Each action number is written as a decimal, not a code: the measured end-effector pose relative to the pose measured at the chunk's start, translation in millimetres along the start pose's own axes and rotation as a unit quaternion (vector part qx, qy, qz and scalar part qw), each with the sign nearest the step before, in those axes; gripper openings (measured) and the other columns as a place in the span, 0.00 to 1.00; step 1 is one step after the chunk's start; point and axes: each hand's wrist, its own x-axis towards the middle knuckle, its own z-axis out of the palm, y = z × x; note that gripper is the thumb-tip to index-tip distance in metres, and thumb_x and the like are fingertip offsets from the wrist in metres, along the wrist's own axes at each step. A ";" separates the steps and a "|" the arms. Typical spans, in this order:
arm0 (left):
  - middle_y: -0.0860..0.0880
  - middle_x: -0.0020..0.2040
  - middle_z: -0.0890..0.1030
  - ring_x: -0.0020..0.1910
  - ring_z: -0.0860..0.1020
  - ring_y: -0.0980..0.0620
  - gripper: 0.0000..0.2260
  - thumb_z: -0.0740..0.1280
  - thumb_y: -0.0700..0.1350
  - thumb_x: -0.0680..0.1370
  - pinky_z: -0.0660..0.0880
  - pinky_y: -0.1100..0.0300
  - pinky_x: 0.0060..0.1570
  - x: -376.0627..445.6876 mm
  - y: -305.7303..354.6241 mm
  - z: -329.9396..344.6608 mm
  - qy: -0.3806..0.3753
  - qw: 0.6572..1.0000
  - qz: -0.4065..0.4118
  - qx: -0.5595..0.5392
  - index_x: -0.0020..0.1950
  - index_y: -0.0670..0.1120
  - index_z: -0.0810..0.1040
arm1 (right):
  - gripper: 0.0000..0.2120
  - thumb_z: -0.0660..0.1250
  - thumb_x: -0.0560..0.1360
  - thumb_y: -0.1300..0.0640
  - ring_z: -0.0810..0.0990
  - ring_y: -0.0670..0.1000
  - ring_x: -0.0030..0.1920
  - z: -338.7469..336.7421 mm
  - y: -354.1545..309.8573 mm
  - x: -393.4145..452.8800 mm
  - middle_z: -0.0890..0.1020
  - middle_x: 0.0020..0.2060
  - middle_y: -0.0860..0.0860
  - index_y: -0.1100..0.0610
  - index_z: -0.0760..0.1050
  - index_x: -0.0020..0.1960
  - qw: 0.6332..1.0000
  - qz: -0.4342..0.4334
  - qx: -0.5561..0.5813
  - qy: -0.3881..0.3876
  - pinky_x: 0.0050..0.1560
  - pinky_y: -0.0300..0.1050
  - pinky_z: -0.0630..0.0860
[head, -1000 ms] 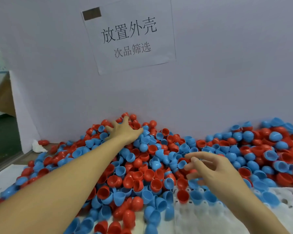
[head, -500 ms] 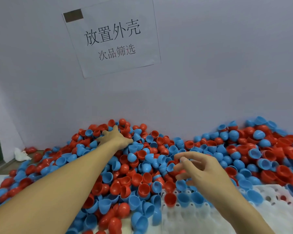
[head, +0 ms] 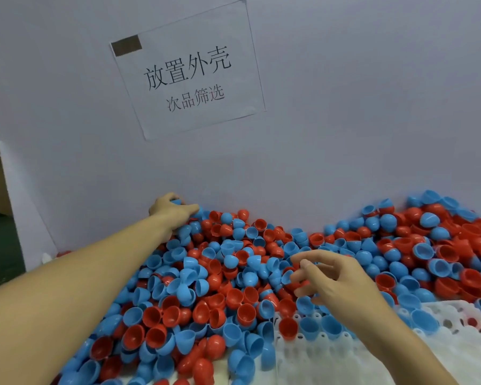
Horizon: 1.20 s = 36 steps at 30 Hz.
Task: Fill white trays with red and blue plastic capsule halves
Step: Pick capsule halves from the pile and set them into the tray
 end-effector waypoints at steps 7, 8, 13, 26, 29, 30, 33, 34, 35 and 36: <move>0.46 0.50 0.78 0.49 0.79 0.47 0.10 0.76 0.45 0.74 0.82 0.48 0.45 -5.7 -1.1 -13.8 -0.009 0.996 -0.027 -0.090 0.50 0.48 0.77 | 0.08 0.64 0.81 0.53 0.85 0.43 0.39 4.4 -2.2 -1.4 0.86 0.39 0.42 0.44 0.81 0.50 1.000 0.006 -0.005 -0.008 0.44 0.40 0.79; 0.46 0.50 0.77 0.49 0.78 0.46 0.10 0.75 0.45 0.74 0.83 0.45 0.47 -7.5 -0.3 -14.9 -0.012 0.995 -0.036 -0.093 0.50 0.47 0.77 | 0.08 0.64 0.81 0.53 0.85 0.43 0.40 4.5 -2.0 -1.4 0.86 0.39 0.42 0.44 0.81 0.50 1.000 0.009 -0.004 -0.009 0.44 0.41 0.80; 0.47 0.50 0.72 0.54 0.72 0.44 0.12 0.74 0.45 0.76 0.78 0.30 0.52 -18.1 7.9 -19.3 -0.040 0.986 -0.086 -0.134 0.52 0.45 0.73 | 0.07 0.64 0.81 0.53 0.86 0.42 0.40 5.2 0.9 -0.4 0.86 0.39 0.41 0.44 0.81 0.52 0.999 0.032 -0.003 -0.027 0.46 0.41 0.80; 0.44 0.43 0.80 0.36 0.77 0.51 0.04 0.69 0.41 0.77 0.78 0.55 0.34 -110.4 19.2 -12.2 -0.168 0.876 -0.097 -0.442 0.50 0.44 0.76 | 0.10 0.62 0.82 0.54 0.86 0.45 0.40 9.6 -6.1 -3.6 0.86 0.39 0.44 0.46 0.82 0.50 0.999 0.021 0.017 -0.026 0.45 0.43 0.82; 0.44 0.39 0.81 0.32 0.77 0.52 0.14 0.74 0.42 0.68 0.78 0.56 0.34 -170.5 2.8 8.4 -0.240 0.799 -0.107 -0.541 0.52 0.42 0.81 | 0.11 0.60 0.83 0.53 0.86 0.46 0.41 11.1 -14.5 -7.4 0.86 0.41 0.44 0.45 0.82 0.52 0.998 -0.008 0.052 -0.024 0.42 0.39 0.81; 0.43 0.41 0.82 0.32 0.78 0.52 0.17 0.76 0.43 0.64 0.78 0.56 0.34 -187.5 -2.2 15.0 -0.251 0.774 -0.116 -0.570 0.52 0.42 0.83 | 0.11 0.60 0.83 0.53 0.86 0.45 0.42 11.6 -16.7 -8.4 0.86 0.42 0.44 0.44 0.81 0.53 0.998 -0.021 0.060 -0.024 0.42 0.39 0.81; 0.39 0.46 0.84 0.36 0.83 0.47 0.19 0.74 0.43 0.67 0.80 0.55 0.34 -223.1 -12.9 31.4 -0.267 0.713 -0.142 -0.633 0.56 0.38 0.84 | 0.10 0.61 0.82 0.50 0.85 0.44 0.46 13.8 -18.7 -10.4 0.85 0.46 0.42 0.41 0.81 0.54 0.994 -0.053 0.076 -0.051 0.48 0.43 0.82; 0.37 0.48 0.84 0.39 0.85 0.44 0.20 0.72 0.43 0.69 0.80 0.54 0.34 -228.6 -15.0 35.6 -0.274 0.705 -0.143 -0.638 0.59 0.38 0.82 | 0.10 0.63 0.81 0.49 0.84 0.44 0.47 14.6 -18.2 -11.0 0.85 0.46 0.40 0.40 0.82 0.54 0.993 -0.059 0.073 -0.070 0.48 0.44 0.83; 0.35 0.52 0.84 0.45 0.86 0.41 0.21 0.70 0.43 0.71 0.81 0.53 0.36 -231.9 -17.1 38.6 -0.281 0.703 -0.143 -0.638 0.62 0.38 0.80 | 0.09 0.64 0.80 0.49 0.84 0.43 0.48 15.1 -17.2 -11.3 0.84 0.47 0.39 0.38 0.82 0.54 0.992 -0.065 0.060 -0.085 0.49 0.44 0.83; 0.34 0.56 0.83 0.52 0.85 0.38 0.21 0.70 0.44 0.72 0.82 0.51 0.39 -232.7 -19.5 41.3 -0.285 0.703 -0.142 -0.636 0.64 0.38 0.79 | 0.09 0.66 0.79 0.48 0.84 0.43 0.50 15.2 -16.1 -11.3 0.84 0.49 0.38 0.37 0.82 0.54 0.992 -0.072 0.042 -0.096 0.50 0.44 0.83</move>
